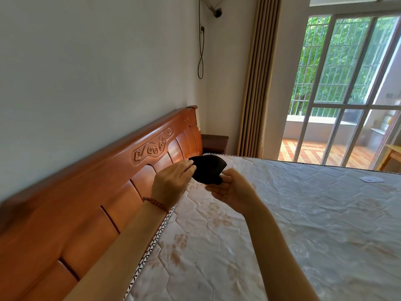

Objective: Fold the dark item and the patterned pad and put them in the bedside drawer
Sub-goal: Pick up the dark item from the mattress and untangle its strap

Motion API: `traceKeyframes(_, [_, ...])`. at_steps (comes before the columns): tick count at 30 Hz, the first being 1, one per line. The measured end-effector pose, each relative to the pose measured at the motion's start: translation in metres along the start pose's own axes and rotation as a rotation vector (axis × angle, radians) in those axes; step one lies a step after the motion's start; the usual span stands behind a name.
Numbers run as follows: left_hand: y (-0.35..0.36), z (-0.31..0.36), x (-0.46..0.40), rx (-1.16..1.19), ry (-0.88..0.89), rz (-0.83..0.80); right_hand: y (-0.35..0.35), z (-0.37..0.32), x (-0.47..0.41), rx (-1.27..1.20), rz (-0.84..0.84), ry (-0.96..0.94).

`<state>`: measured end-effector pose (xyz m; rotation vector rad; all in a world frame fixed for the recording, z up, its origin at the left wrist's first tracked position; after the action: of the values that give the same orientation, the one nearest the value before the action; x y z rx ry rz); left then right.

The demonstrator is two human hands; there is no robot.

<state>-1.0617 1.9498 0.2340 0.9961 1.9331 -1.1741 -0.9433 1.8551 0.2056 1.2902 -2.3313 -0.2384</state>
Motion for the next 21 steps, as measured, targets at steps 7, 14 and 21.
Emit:
traceKeyframes(7, [0.004,0.002,0.007,0.002,-0.053,-0.018,-0.005,0.003,-0.005,0.092,0.052,-0.014])
traceKeyframes(14, [0.002,-0.013,0.009,0.176,-0.534,0.007,-0.016,-0.007,-0.007,0.254,0.117,-0.139])
traceKeyframes(21, [0.016,-0.021,0.014,1.038,-1.287,-0.071,-0.022,-0.017,-0.001,0.472,0.121,-0.251])
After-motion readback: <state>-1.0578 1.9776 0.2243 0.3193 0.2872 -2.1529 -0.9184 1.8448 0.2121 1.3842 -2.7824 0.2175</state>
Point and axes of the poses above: each hand's wrist, its own x-axis away from the middle knuckle, its own y-axis out of the palm, z = x × y, the point moved 4 cm from there along -x, towards the middle knuckle, and after that the axes turned 7 degrees about y, right-handed, at the moved point
